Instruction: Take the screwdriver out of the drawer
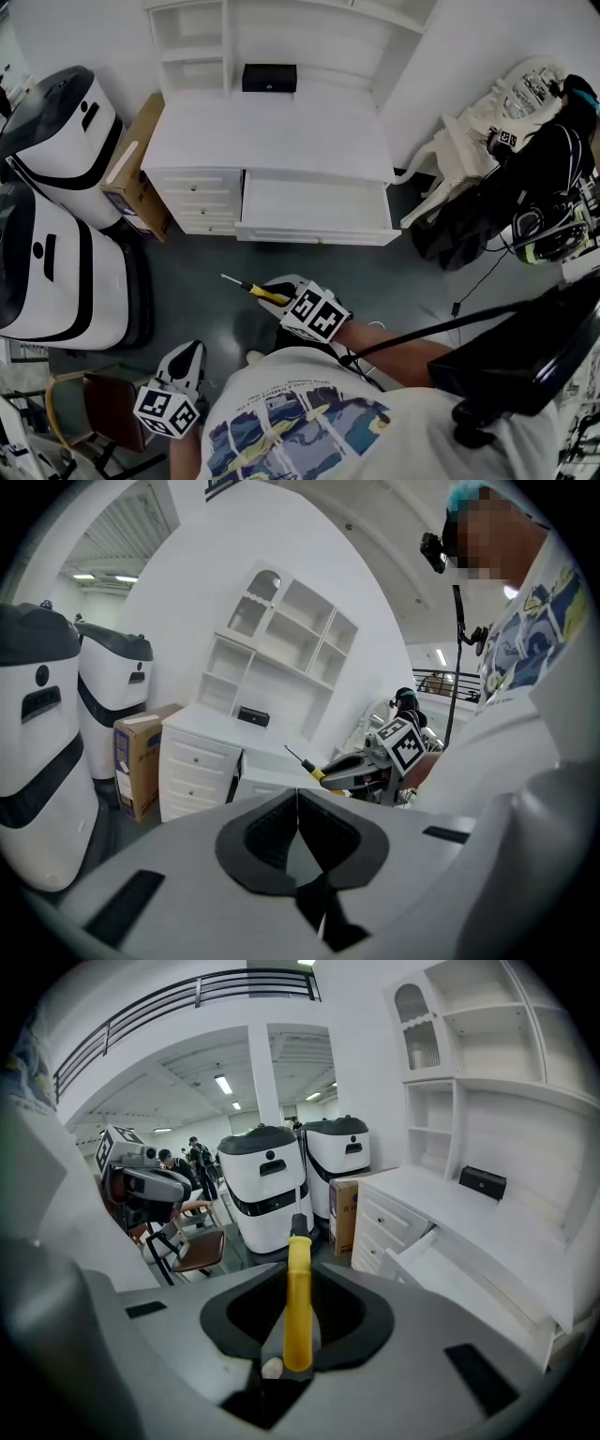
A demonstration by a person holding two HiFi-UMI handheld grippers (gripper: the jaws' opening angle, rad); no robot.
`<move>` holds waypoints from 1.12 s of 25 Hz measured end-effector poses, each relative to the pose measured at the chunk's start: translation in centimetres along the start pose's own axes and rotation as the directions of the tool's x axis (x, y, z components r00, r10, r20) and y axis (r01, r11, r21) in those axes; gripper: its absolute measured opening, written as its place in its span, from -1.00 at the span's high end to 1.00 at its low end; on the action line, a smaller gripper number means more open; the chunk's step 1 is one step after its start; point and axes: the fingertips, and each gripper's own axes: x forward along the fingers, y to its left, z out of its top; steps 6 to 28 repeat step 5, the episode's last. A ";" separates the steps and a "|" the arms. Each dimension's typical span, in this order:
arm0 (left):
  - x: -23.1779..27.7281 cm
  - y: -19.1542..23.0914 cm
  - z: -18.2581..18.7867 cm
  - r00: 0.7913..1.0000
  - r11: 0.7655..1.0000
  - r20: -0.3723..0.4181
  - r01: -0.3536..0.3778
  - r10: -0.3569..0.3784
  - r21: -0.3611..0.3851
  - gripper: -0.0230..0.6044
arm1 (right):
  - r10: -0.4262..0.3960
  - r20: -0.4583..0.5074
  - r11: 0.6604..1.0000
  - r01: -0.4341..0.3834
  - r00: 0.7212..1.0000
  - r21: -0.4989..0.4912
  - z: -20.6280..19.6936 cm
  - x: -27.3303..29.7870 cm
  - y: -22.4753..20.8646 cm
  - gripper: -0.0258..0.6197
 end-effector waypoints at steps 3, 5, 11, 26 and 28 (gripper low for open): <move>0.8 0.2 0.4 1.000 1.000 -0.002 0.002 -0.002 -0.006 0.88 | -0.003 -0.002 1.000 0.003 1.000 0.006 -0.1 0.1 -0.8 0.62; 1.5 0.3 0.7 1.000 1.000 -0.002 0.005 -0.005 -0.006 0.88 | -0.006 -0.003 1.000 0.006 1.000 0.010 -0.1 0.1 -1.4 0.62; 1.5 0.3 0.7 1.000 1.000 -0.002 0.005 -0.005 -0.006 0.88 | -0.006 -0.003 1.000 0.006 1.000 0.010 -0.1 0.1 -1.4 0.62; 1.5 0.3 0.7 1.000 1.000 -0.002 0.005 -0.005 -0.006 0.88 | -0.006 -0.003 1.000 0.006 1.000 0.010 -0.1 0.1 -1.4 0.62; 1.5 0.3 0.7 1.000 1.000 -0.002 0.005 -0.005 -0.006 0.88 | -0.006 -0.003 1.000 0.006 1.000 0.010 -0.1 0.1 -1.4 0.62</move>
